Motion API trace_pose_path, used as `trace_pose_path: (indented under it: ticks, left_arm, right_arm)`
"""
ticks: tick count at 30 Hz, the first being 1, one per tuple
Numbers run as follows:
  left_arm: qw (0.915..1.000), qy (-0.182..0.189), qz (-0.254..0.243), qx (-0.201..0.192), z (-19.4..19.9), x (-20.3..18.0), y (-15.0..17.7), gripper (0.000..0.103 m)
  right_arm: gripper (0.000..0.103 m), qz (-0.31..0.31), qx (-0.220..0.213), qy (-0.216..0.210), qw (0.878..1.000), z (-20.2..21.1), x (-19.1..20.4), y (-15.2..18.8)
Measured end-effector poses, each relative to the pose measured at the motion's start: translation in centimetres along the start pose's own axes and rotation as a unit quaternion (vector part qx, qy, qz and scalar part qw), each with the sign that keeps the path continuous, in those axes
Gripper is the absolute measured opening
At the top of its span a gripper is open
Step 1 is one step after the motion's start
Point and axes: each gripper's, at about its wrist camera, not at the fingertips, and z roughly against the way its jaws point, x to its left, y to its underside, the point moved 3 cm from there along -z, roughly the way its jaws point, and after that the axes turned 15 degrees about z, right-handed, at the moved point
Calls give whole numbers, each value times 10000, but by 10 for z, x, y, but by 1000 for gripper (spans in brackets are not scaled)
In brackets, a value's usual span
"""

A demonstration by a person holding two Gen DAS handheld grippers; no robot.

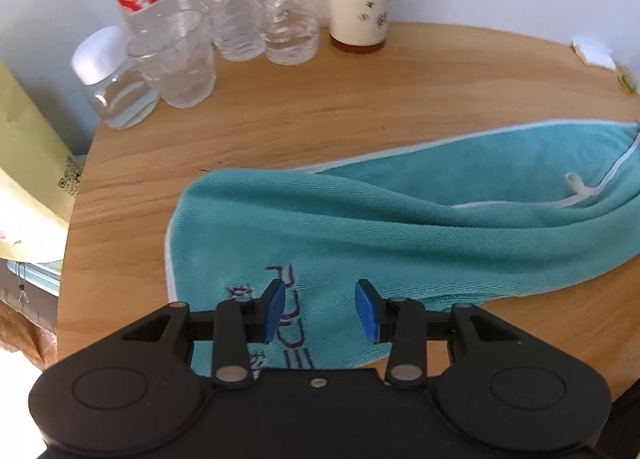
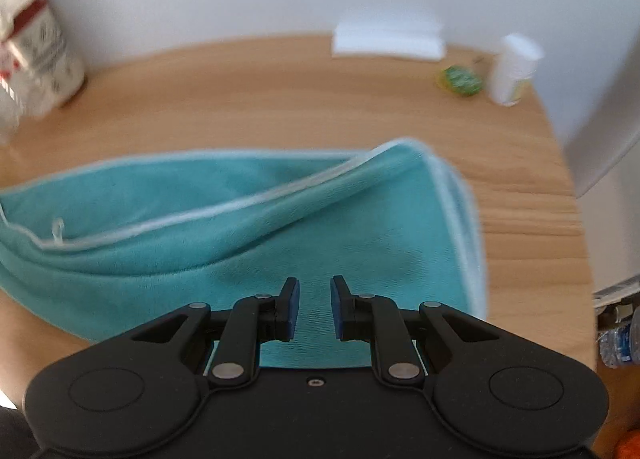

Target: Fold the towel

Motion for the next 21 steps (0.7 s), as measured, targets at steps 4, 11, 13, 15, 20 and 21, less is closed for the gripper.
trace_pose_path:
  ticks: [4, 11, 13, 15, 20, 21]
  left_arm:
    - [9997, -191, -23, 179, -10, 5, 10, 38]
    - [9989, -198, -313, 280, -7, 19, 20, 38]
    - [9988, -153, -313, 349, -6, 23, 18, 38]
    - [9987, -143, -221, 429, -6, 26, 15, 38]
    - [9988, -214, -285, 334, 4, 22, 15, 37]
    - [9993, -85, -190, 315, 8, 23, 14, 37]
  right_arm:
    - [15, 51, 182, -66, 9998, -9, -2, 8]
    - [13, 71, 254, -173, 9995, -6, -10, 16]
    - [13, 13, 301, -173, 9994, -7, -10, 14]
    - [13, 16, 377, -133, 9992, -10, -17, 9]
    - [46, 155, 152, 498, 9985, 22, -44, 19]
    - [46, -4, 116, 514, 9986, 28, -55, 22]
